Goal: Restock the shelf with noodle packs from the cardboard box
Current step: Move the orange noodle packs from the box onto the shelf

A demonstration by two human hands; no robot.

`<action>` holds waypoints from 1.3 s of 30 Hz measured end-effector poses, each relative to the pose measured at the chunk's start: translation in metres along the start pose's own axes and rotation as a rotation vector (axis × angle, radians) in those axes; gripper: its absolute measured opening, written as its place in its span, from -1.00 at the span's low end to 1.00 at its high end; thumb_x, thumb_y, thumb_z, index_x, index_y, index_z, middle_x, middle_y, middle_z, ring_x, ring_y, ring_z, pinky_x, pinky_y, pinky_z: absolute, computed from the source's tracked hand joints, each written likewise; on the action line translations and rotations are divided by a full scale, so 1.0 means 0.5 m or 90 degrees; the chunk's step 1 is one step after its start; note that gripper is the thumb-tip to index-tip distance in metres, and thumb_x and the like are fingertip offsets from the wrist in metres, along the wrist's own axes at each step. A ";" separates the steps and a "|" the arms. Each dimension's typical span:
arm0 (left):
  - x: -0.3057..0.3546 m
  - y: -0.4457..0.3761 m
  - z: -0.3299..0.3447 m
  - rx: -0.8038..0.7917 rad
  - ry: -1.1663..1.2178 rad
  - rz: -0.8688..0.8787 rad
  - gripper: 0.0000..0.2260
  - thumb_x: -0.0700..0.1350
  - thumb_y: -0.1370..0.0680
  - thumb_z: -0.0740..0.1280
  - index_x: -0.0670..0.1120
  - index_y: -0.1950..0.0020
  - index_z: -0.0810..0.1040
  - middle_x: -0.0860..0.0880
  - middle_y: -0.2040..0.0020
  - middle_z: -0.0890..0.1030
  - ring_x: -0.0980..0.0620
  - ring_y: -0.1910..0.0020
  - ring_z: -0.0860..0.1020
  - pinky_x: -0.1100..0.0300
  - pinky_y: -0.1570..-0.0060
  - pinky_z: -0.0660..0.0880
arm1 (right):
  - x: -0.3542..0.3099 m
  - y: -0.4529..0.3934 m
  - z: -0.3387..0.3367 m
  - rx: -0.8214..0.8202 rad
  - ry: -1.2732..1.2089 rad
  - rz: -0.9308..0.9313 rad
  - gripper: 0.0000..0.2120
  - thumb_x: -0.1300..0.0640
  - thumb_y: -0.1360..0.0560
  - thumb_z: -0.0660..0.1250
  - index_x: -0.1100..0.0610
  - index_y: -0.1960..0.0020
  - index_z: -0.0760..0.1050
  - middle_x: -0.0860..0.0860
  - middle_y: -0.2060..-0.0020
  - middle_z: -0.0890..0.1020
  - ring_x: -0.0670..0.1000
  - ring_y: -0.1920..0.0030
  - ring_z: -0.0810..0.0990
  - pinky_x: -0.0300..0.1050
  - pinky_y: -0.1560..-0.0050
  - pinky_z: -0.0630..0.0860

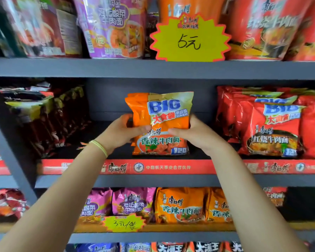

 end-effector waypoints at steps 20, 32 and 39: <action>0.060 -0.173 0.216 0.031 -0.082 -0.039 -0.59 -0.12 -0.49 0.50 -0.07 -0.25 0.42 -0.06 -0.14 0.61 -0.12 -0.04 0.66 -0.19 0.02 0.64 | -0.008 0.091 -0.142 0.305 0.587 -0.023 -0.53 0.03 -0.55 0.37 0.19 -0.32 0.25 0.18 -0.28 0.38 0.19 0.01 0.61 -0.03 0.16 0.51; 0.078 -0.252 0.255 0.089 -0.131 -0.089 -0.50 -0.06 -0.43 0.54 -0.04 -0.28 0.40 -0.07 -0.19 0.57 -0.15 -0.12 0.61 -0.18 -0.01 0.63 | 0.029 -0.056 -0.134 -0.059 0.732 0.084 -0.31 -0.19 -0.53 0.31 -0.05 -0.56 0.15 0.18 -0.46 0.23 0.25 -0.47 0.24 0.10 -0.43 0.30; 0.067 -0.276 0.250 0.116 -0.119 -0.095 -0.60 -0.18 -0.50 0.45 -0.06 -0.28 0.39 -0.06 -0.15 0.55 -0.14 -0.11 0.61 -0.18 -0.04 0.62 | 0.076 -0.095 -0.151 -0.071 0.712 0.071 -0.24 -0.13 -0.53 0.34 -0.11 -0.60 0.02 0.11 -0.55 0.04 0.23 -0.55 0.05 0.15 -0.43 0.31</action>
Point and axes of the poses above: each hand's wrist, its own y-axis away from the middle knuckle, its own z-axis out of the palm, x = y × z, the point moved 4 cm from there along -y, towards the middle knuckle
